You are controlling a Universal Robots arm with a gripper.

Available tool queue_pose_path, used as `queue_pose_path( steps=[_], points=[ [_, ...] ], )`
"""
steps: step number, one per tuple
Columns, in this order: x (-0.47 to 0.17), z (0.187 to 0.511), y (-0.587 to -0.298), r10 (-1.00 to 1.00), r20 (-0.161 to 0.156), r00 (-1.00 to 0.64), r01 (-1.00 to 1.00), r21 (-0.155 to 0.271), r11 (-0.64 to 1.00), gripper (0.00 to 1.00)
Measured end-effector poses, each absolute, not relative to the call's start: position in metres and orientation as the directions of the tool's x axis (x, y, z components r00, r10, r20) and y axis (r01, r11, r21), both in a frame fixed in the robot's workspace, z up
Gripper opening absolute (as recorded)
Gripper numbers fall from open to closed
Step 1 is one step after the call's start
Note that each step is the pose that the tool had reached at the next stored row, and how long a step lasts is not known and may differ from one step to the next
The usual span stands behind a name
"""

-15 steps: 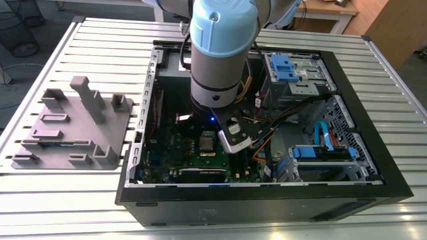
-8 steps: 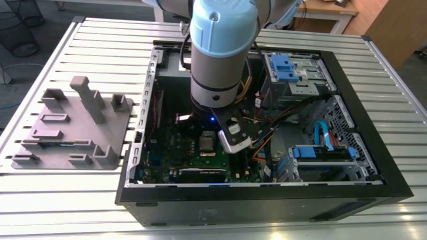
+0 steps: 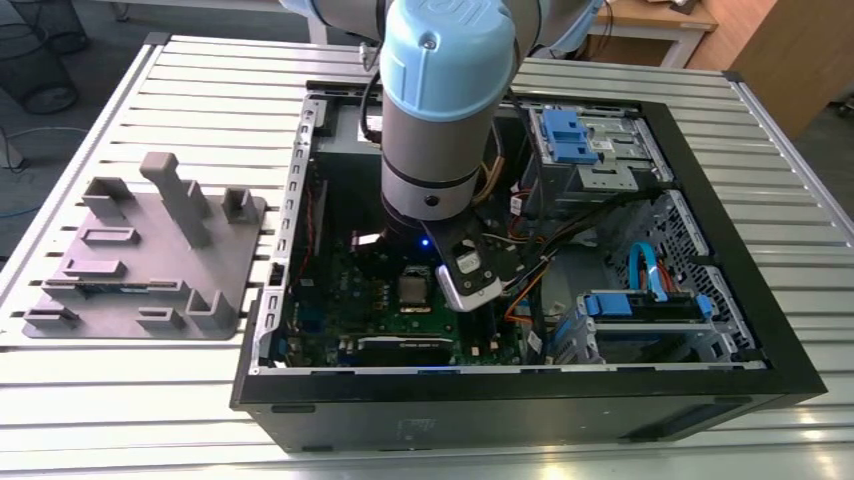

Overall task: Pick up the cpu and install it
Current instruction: 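Place the cpu into insertion slot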

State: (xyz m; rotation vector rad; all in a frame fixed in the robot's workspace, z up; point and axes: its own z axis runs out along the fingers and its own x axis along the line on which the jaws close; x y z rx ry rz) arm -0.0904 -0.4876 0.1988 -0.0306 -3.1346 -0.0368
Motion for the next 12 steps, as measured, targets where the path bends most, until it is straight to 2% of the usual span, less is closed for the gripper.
queue_pose_path(
  steps=[12],
  points=[
    [-0.0895, 0.1974, -0.4894, 0.019, 0.007, -1.0, 0.02, 0.023, 1.0, 0.47]
  ],
)
